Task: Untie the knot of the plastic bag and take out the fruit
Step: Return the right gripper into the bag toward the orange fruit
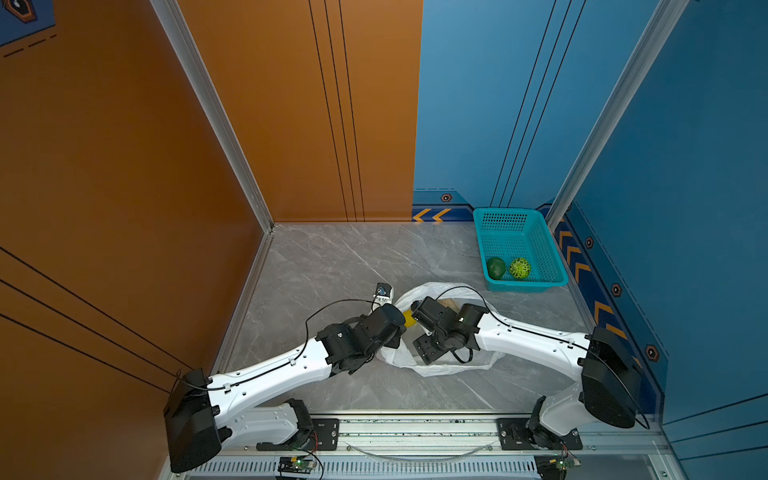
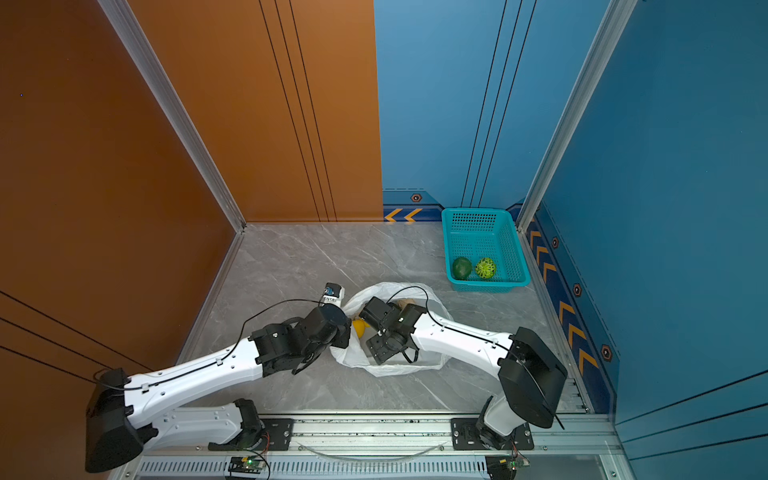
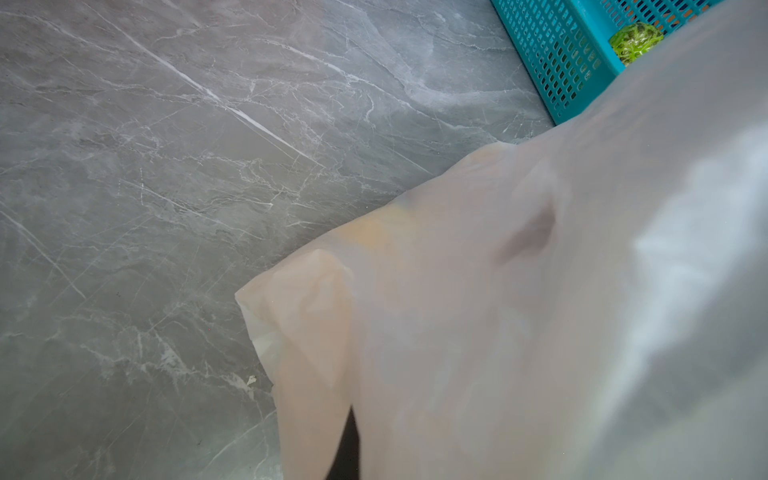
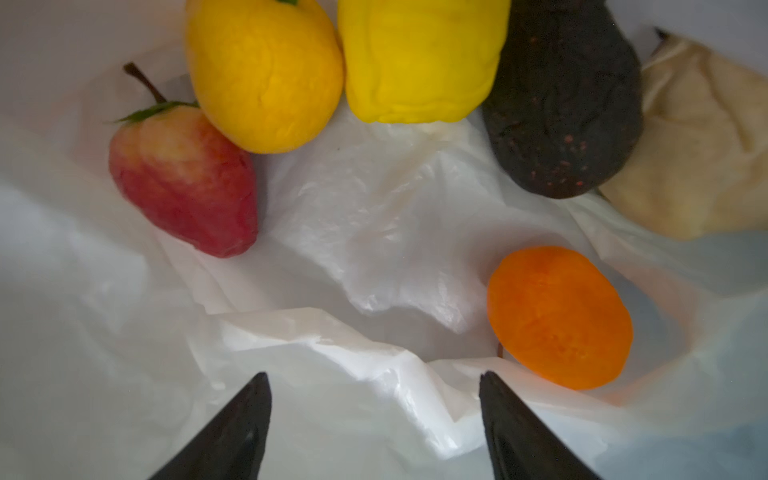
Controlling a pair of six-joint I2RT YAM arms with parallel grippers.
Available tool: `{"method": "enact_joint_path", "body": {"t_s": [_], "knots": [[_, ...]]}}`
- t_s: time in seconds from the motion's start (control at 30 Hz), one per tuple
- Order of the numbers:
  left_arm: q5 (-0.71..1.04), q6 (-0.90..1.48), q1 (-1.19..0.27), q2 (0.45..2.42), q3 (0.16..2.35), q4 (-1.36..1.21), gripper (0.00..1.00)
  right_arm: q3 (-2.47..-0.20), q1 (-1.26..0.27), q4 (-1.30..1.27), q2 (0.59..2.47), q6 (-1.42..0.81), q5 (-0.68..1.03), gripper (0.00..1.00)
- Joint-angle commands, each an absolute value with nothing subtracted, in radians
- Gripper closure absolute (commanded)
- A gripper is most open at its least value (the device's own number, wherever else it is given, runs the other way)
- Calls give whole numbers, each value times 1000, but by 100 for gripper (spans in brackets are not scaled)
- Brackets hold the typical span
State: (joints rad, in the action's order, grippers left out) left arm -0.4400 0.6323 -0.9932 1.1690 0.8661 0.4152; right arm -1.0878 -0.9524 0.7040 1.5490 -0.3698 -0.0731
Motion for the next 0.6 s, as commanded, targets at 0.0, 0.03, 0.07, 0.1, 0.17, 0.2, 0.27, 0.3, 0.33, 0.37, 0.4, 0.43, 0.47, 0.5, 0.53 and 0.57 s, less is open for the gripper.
{"method": "enact_joint_path", "body": {"t_s": [0.0, 0.03, 0.07, 0.1, 0.17, 0.2, 0.27, 0.3, 0.33, 0.37, 0.4, 0.43, 0.47, 0.5, 0.53, 0.57], "knots": [[-419, 626, -1005, 1175, 884, 429, 100, -1105, -928, 695, 1557, -439, -190, 17], [-415, 628, -1006, 1178, 882, 429, 100, -1100, -922, 694, 1557, -455, -203, 16], [-411, 630, -1008, 1179, 879, 425, 100, -1094, -915, 690, 1559, -469, -210, 15], [-409, 631, -1008, 1182, 878, 424, 100, -1091, -909, 690, 1564, -480, -217, 15], [-407, 634, -1012, 1187, 874, 419, 100, -1085, -894, 687, 1573, -497, -223, 14], [-405, 635, -1013, 1190, 873, 417, 100, -1082, -889, 687, 1577, -504, -226, 14], [-404, 638, -1014, 1192, 872, 413, 100, -1070, -875, 676, 1586, -514, -215, 13], [-404, 638, -1015, 1192, 870, 412, 100, -1062, -867, 664, 1589, -519, -207, 13], [-404, 640, -1016, 1194, 869, 410, 100, -1055, -859, 652, 1591, -525, -201, 13], [-402, 640, -1016, 1195, 867, 408, 100, -1050, -850, 645, 1593, -533, -202, 13], [-402, 640, -1017, 1196, 867, 407, 100, -1048, -846, 641, 1595, -537, -205, 13], [-402, 640, -1017, 1198, 867, 406, 100, -1047, -840, 636, 1597, -538, -207, 13], [-400, 640, -1017, 1198, 867, 405, 100, -1047, -837, 631, 1599, -540, -211, 12], [-401, 640, -1018, 1199, 867, 405, 100, -1047, -835, 629, 1603, -543, -214, 12], [-399, 640, -1019, 1201, 867, 403, 100, -1047, -832, 622, 1607, -543, -213, 12], [-400, 640, -1018, 1201, 867, 404, 100, -1047, -829, 616, 1612, -544, -209, 12]]}}
